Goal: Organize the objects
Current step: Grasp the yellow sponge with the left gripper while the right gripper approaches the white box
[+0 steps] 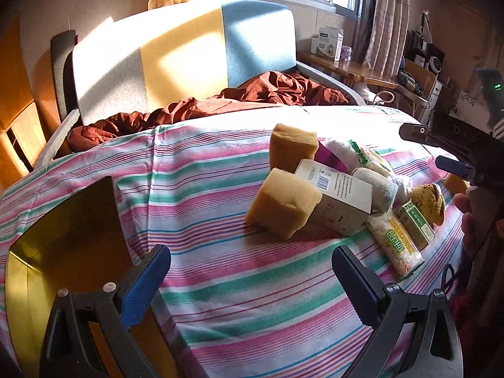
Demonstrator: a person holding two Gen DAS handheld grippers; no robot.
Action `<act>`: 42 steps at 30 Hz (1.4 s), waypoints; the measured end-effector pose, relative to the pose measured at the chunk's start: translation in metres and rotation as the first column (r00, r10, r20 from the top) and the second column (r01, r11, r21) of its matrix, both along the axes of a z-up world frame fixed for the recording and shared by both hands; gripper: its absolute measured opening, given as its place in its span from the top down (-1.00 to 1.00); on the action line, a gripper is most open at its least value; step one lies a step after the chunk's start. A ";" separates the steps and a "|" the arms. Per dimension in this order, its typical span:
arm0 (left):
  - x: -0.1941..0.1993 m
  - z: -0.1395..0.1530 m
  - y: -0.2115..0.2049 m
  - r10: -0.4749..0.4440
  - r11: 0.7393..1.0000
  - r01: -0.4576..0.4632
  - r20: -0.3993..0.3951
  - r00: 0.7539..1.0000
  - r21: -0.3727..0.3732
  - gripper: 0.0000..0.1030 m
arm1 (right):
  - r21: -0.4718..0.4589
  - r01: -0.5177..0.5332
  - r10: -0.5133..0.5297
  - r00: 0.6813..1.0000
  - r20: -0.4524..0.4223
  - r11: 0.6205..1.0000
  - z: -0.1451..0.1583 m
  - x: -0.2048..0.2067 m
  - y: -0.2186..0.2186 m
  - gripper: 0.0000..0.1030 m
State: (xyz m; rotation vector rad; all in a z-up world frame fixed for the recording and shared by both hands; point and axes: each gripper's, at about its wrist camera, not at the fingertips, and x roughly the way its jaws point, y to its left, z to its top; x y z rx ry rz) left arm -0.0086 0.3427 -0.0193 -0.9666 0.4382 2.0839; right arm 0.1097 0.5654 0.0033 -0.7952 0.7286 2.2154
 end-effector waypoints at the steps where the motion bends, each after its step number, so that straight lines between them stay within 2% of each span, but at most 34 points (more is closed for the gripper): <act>1: -0.002 -0.003 0.008 0.002 1.000 -0.002 -0.017 1.000 -0.023 -0.99 | -0.005 -0.001 0.001 1.000 -0.003 1.000 0.000 0.000 0.000 -1.00; 3: -0.006 -0.010 0.023 -0.011 0.998 0.010 -0.021 1.000 -0.068 -0.99 | -0.008 -0.001 0.001 1.000 -0.010 1.000 0.000 0.001 0.001 -1.00; 6: -0.013 -0.022 0.041 -0.032 0.996 0.034 0.021 0.999 -0.083 -0.99 | -0.015 0.004 -0.004 1.000 -0.021 1.000 0.001 0.004 0.003 -1.00; 14: -0.025 -0.038 0.081 -0.069 0.991 0.064 -0.033 0.997 -0.121 -0.99 | -0.045 0.007 -0.008 0.999 -0.035 0.999 -0.001 0.006 0.007 -1.00; 15: -0.027 -0.041 0.085 -0.072 0.990 0.067 -0.037 0.997 -0.125 -0.94 | -0.048 0.007 -0.009 0.999 -0.035 0.999 -0.001 0.006 0.008 -1.00; 17: -0.032 -0.046 0.088 -0.093 0.989 0.091 -0.006 0.996 -0.118 -0.48 | -0.049 0.009 -0.011 0.999 -0.034 0.999 -0.002 0.006 0.008 -1.00; 18: -0.033 -0.049 0.087 -0.107 0.988 0.109 0.029 0.994 -0.110 -0.14 | -0.049 0.011 -0.012 0.999 -0.031 0.999 -0.002 0.005 0.009 -1.00; 25: -0.004 -0.043 0.054 -0.118 0.993 0.119 0.043 0.992 -0.024 -0.08 | -0.073 -0.017 0.017 1.000 -0.004 0.997 -0.007 0.000 0.007 -0.98; 33: 0.061 -0.045 0.009 -0.158 0.987 0.157 0.028 0.987 0.014 -0.08 | -0.185 -0.093 0.096 0.995 0.008 0.978 -0.022 -0.009 0.007 -0.82; 35: 0.072 -0.048 -0.001 -0.159 0.987 0.159 -0.001 0.987 0.018 -0.08 | -0.203 -0.113 0.118 0.993 0.012 0.973 -0.025 -0.013 0.005 -0.81; 38: 0.080 -0.050 -0.015 -0.153 0.988 0.154 -0.012 0.988 0.027 -0.07 | -0.217 -0.153 0.152 0.988 -0.020 0.964 -0.024 -0.015 0.002 -0.72; 42: 0.080 -0.051 -0.026 -0.140 0.989 0.140 0.010 0.990 0.044 -0.05 | -0.189 -0.255 0.246 0.967 -0.070 0.948 -0.016 -0.025 -0.014 -0.72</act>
